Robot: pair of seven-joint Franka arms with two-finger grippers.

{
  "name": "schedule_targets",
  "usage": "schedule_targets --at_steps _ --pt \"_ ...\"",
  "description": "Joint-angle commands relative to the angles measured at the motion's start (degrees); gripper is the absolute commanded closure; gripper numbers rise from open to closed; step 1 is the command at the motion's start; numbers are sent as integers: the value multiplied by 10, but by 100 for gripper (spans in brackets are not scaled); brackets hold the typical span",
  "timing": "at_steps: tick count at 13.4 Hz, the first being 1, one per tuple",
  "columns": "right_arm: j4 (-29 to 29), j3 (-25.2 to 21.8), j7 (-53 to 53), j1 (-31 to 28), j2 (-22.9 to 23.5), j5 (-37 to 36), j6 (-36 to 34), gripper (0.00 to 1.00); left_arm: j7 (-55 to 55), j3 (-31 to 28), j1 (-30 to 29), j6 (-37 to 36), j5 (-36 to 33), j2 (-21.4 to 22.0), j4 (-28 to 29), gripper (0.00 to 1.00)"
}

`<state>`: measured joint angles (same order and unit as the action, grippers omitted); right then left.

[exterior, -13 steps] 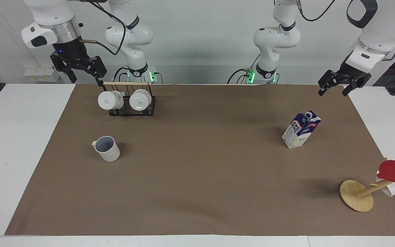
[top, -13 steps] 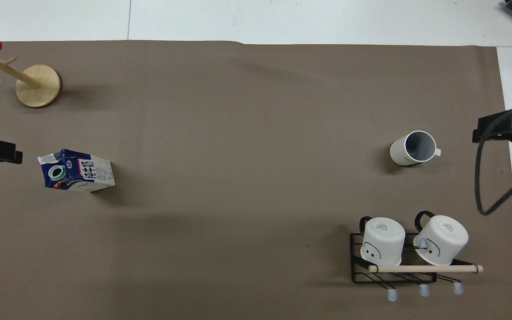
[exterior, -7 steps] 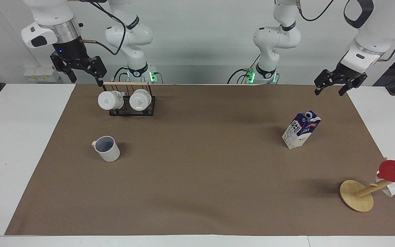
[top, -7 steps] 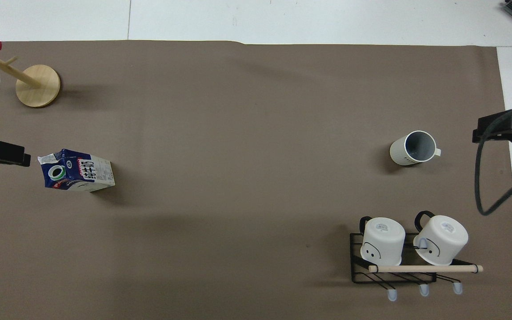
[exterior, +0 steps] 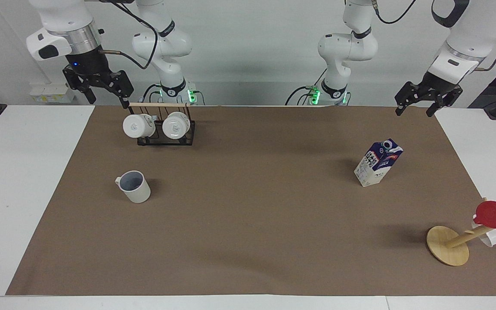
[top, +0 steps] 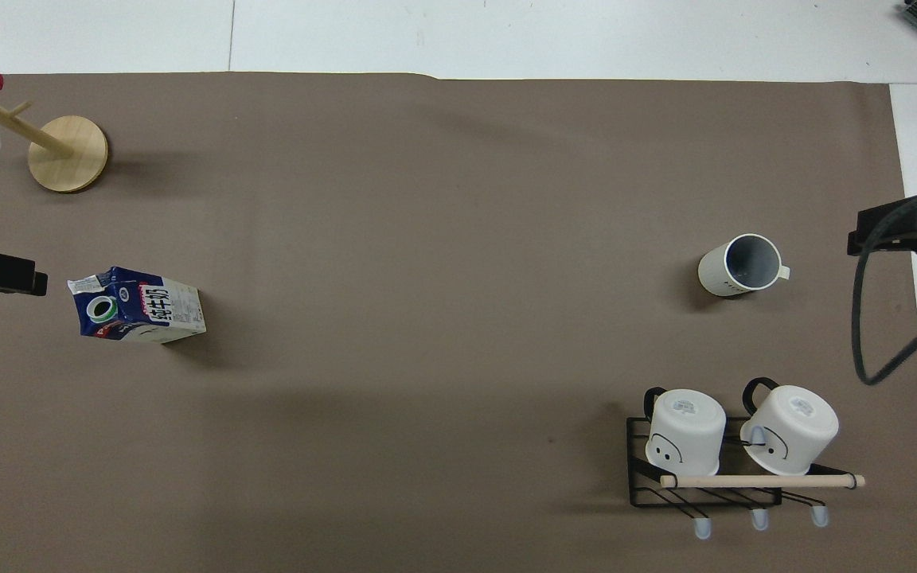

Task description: Place cup and milk on table

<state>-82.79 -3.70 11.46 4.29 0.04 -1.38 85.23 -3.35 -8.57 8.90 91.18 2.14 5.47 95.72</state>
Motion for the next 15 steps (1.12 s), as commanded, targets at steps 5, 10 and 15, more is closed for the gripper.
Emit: schedule_targets --at_steps 5,10,15 --pt "-10 -3 -12 -2 -5 6 20 0 7 -6 13 -13 -12 2 -6 0" --pt "-10 -3 -11 -2 -4 6 22 0 6 -7 7 -14 -12 2 -5 0" --pt "-12 -3 -12 -2 -2 6 28 0 6 -11 -12 -9 -13 2 -5 0"
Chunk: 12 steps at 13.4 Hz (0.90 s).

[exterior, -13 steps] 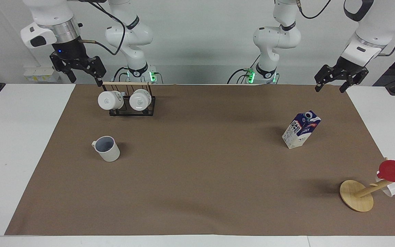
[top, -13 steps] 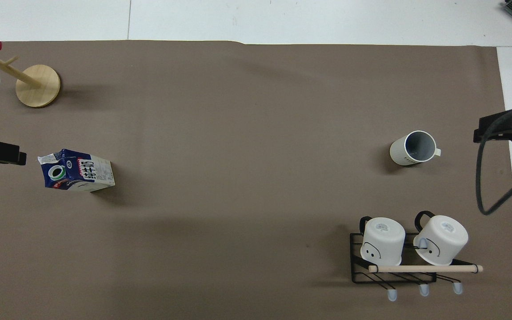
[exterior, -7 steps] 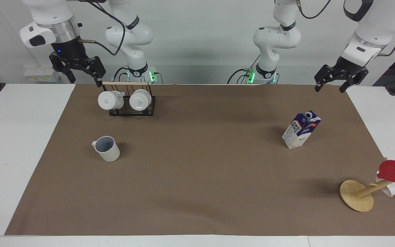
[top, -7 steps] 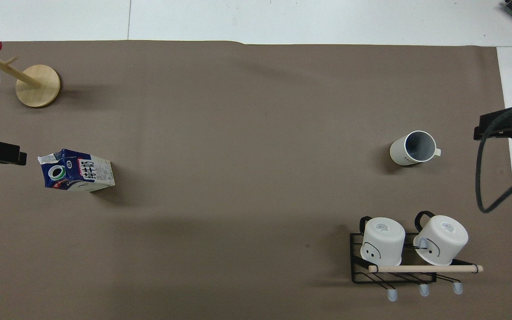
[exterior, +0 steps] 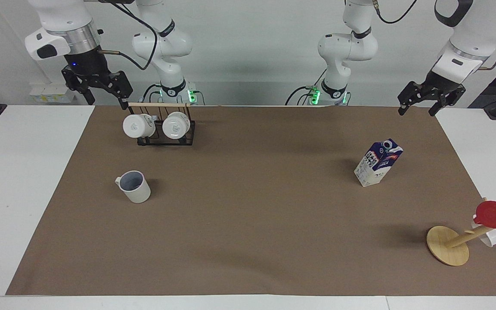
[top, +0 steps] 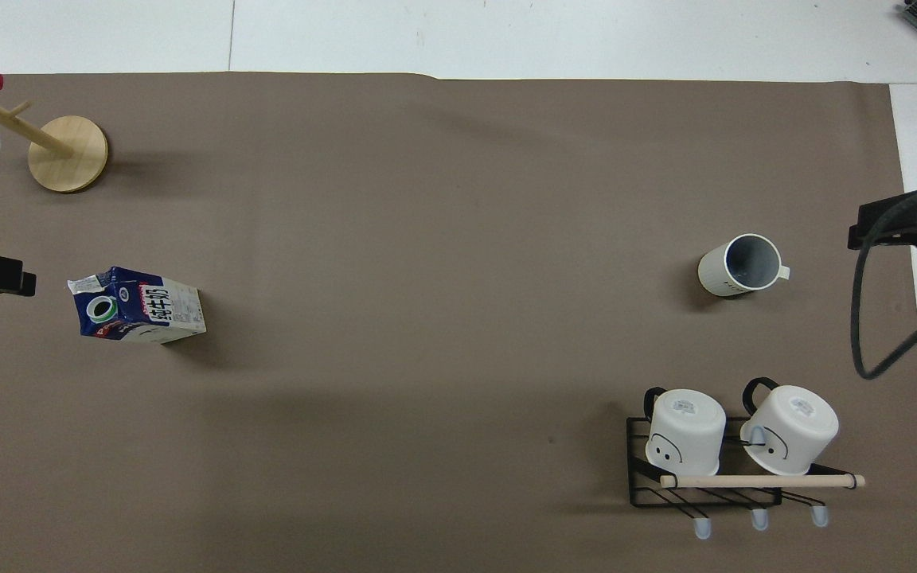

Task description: Place cup and milk on table

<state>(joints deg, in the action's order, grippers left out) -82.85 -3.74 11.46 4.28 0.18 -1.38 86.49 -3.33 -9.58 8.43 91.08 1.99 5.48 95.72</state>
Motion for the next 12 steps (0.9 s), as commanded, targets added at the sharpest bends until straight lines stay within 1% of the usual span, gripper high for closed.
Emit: schedule_targets --at_steps 1,7,11,12 --pt "-14 -3 -12 -2 -4 6 17 0 6 -1 -8 -8 -11 2 -5 0" --pt "-28 -3 -13 -6 -1 6 36 0 6 1 -3 -6 -11 2 -5 0" --pt "-49 -3 -14 -10 1 6 65 0 6 0 -2 -6 -11 2 -4 0" --pt "-62 -3 -15 -10 1 6 83 0 6 -1 -1 -8 -11 2 -4 0"
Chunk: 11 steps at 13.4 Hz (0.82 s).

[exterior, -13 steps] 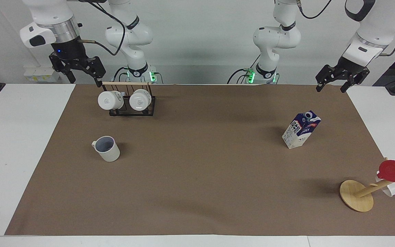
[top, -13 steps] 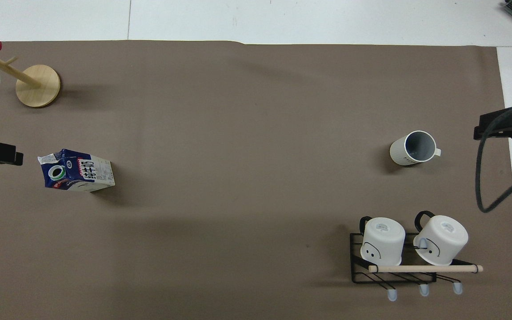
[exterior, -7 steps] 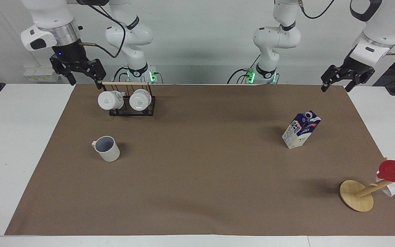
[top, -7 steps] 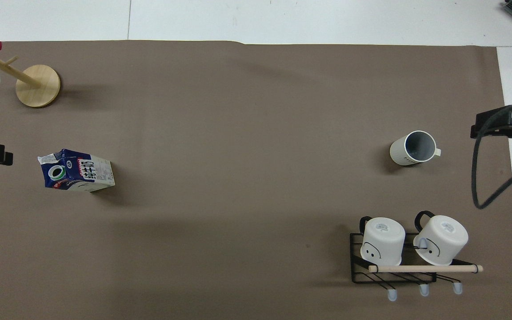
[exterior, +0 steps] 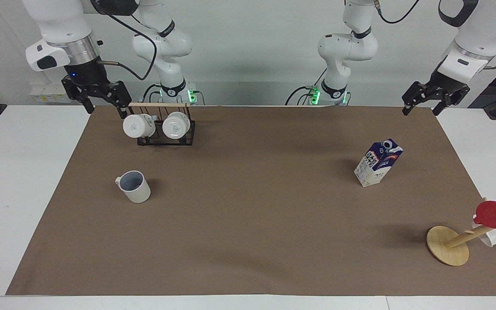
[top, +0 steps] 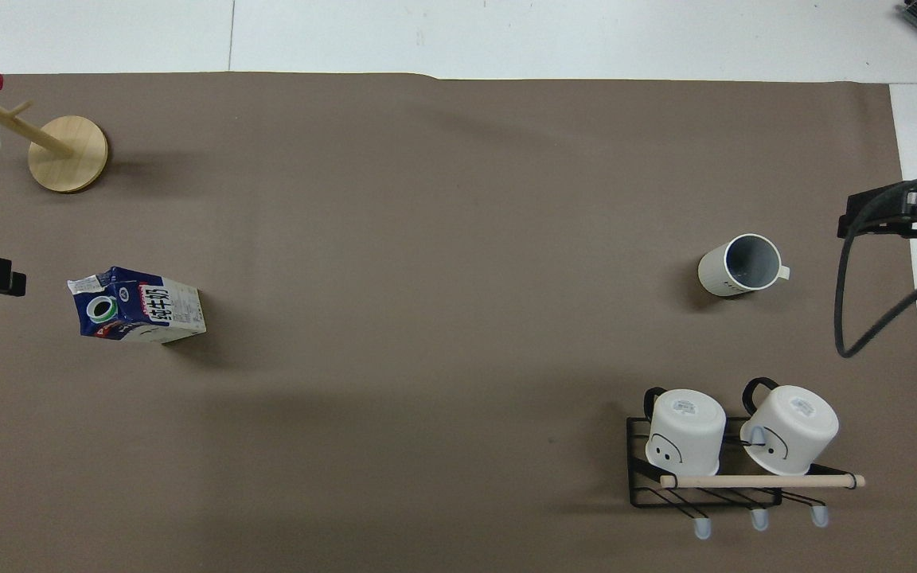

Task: Place cup and milk on table
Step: 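Reach the right gripper to the dark mug and grasp it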

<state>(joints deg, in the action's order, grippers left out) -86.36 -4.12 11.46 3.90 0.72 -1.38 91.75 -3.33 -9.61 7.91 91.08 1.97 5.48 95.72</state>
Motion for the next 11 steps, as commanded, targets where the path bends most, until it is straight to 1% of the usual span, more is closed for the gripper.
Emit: schedule_targets --at_steps 1,4,6,11 --pt "-41 1 -15 -7 -5 6 51 0 6 5 -2 -9 -11 2 -5 0" --pt "-78 1 -15 -7 -5 5 77 0 8 26 -21 -9 -10 0 -7 0" --pt "-95 1 -14 -6 -4 5 92 0 8 65 -57 -12 -8 0 -7 0" --pt "-201 1 -14 -6 0 6 202 0 7 69 -60 -11 -8 2 -6 0"
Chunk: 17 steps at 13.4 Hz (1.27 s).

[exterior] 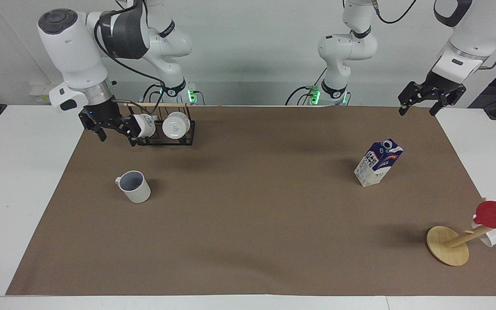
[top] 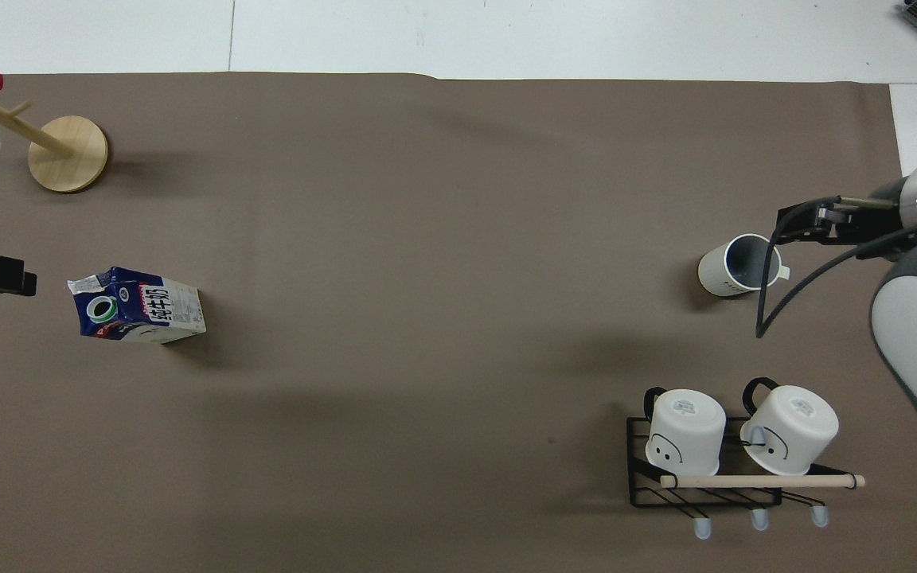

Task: Place cup and milk on table
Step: 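Reach the right gripper to the dark mug and grasp it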

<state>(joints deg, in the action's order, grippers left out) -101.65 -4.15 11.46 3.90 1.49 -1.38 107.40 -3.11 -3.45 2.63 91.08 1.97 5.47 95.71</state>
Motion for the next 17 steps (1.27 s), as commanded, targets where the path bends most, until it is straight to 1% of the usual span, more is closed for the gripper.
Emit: schedule_targets --at_steps 1,4,6,9,12,13,14,15,17 --pt "-67 1 -14 -6 0 6 72 0 4 7 -7 -13 -8 2 -6 0" --pt "-96 2 -13 -2 28 6 126 0 4 7 -8 -14 -7 2 -6 0" --pt "-108 2 -13 1 38 6 144 0 4 7 -8 -14 -8 2 -6 0" --pt "-109 2 -7 1 88 6 183 0 4 7 -8 -14 -8 2 -6 0" --pt "-109 2 -5 1 105 6 189 1 4 7 -8 -13 -8 2 -6 0" --pt "-109 2 -6 1 112 6 190 4 4 7 -8 -14 -8 2 -6 0" --pt "-109 2 -8 1 113 6 190 14 4 7 -8 -14 -8 2 -6 0" --pt "-109 2 -7 1 113 6 190 27 4 7 -8 -14 -8 2 -6 0" --pt "-109 2 -6 2 113 6 190 68 4 7 -8 -14 -7 2 -6 0"
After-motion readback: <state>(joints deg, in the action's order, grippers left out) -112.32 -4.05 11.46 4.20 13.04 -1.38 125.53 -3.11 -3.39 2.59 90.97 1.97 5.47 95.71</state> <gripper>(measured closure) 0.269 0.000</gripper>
